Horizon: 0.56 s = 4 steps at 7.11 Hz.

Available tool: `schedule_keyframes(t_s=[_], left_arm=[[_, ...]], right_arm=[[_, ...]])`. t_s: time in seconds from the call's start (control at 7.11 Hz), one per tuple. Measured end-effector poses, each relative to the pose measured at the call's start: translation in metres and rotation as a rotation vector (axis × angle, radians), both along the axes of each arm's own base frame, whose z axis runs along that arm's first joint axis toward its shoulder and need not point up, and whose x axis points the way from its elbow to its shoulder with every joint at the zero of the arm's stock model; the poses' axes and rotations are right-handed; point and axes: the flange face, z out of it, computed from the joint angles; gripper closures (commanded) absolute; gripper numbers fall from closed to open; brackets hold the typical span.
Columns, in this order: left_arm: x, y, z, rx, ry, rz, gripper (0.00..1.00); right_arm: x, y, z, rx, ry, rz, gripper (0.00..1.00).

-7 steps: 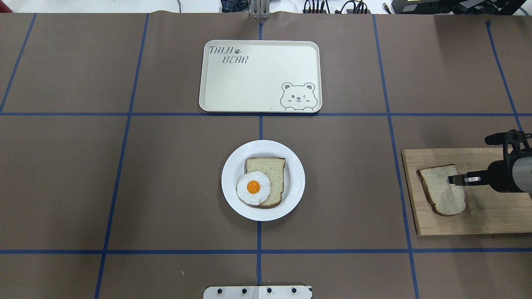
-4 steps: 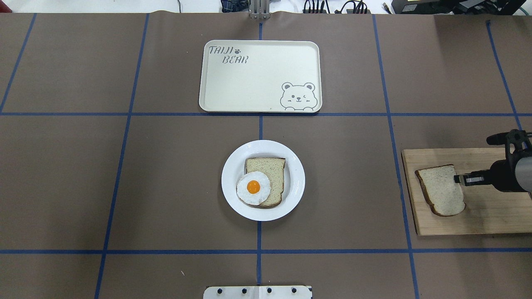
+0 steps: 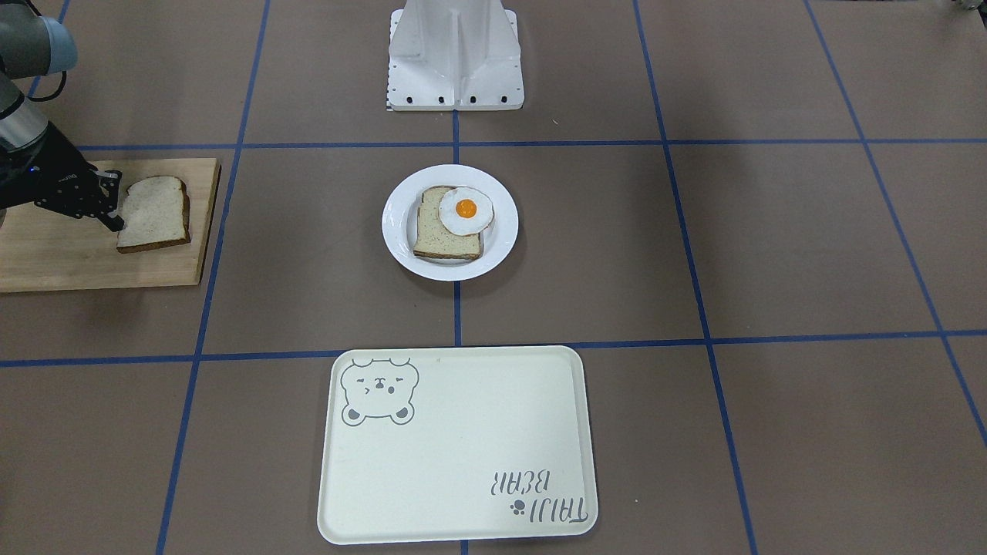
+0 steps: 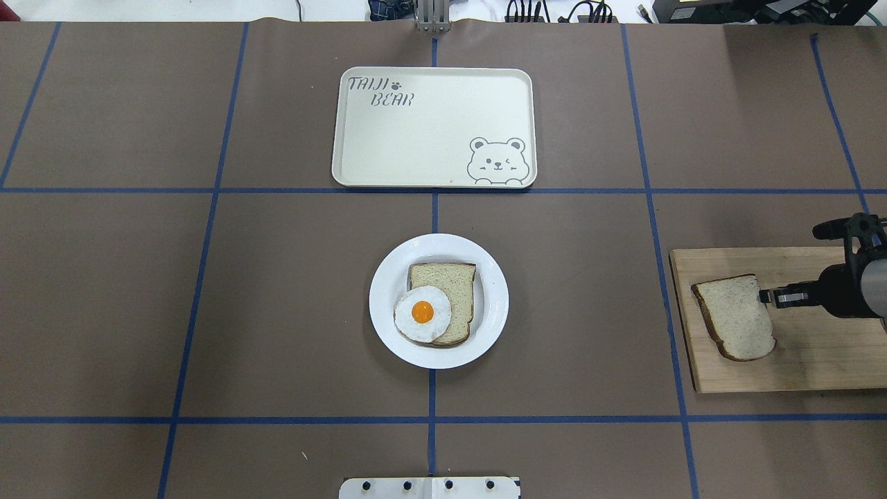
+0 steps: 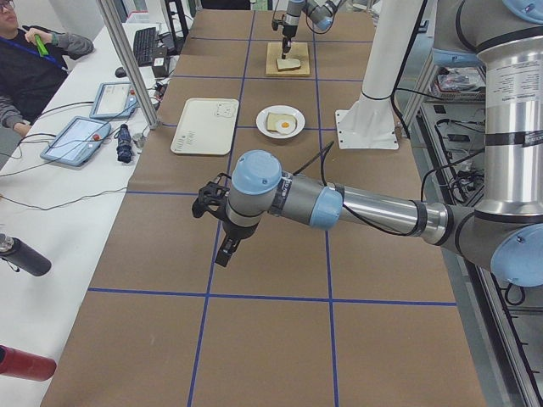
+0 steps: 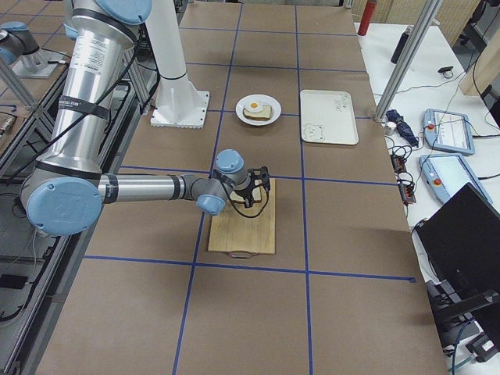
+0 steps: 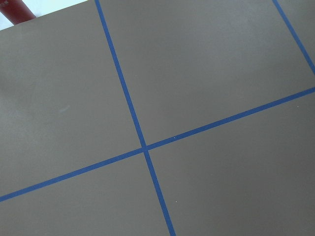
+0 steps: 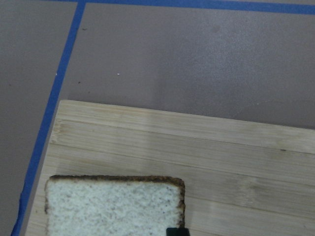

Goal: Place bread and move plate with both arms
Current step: 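Lower the right gripper and close it on the bread slice edge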

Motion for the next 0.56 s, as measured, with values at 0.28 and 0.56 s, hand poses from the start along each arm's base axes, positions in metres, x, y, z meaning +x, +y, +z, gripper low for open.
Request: schedule_keyframes(t_s=[0.28, 0.56], left_arm=[[0.0, 0.0, 0.001, -0.001, 0.0, 0.0, 0.02], [0.0, 0.0, 0.001, -0.002, 0.0, 0.0, 0.02]], right_arm=[[0.01, -0.004, -0.003, -0.012, -0.019, 0.004, 1.0], [0.014, -0.009, -0.006, -0.021, -0.036, 0.001, 0.13]])
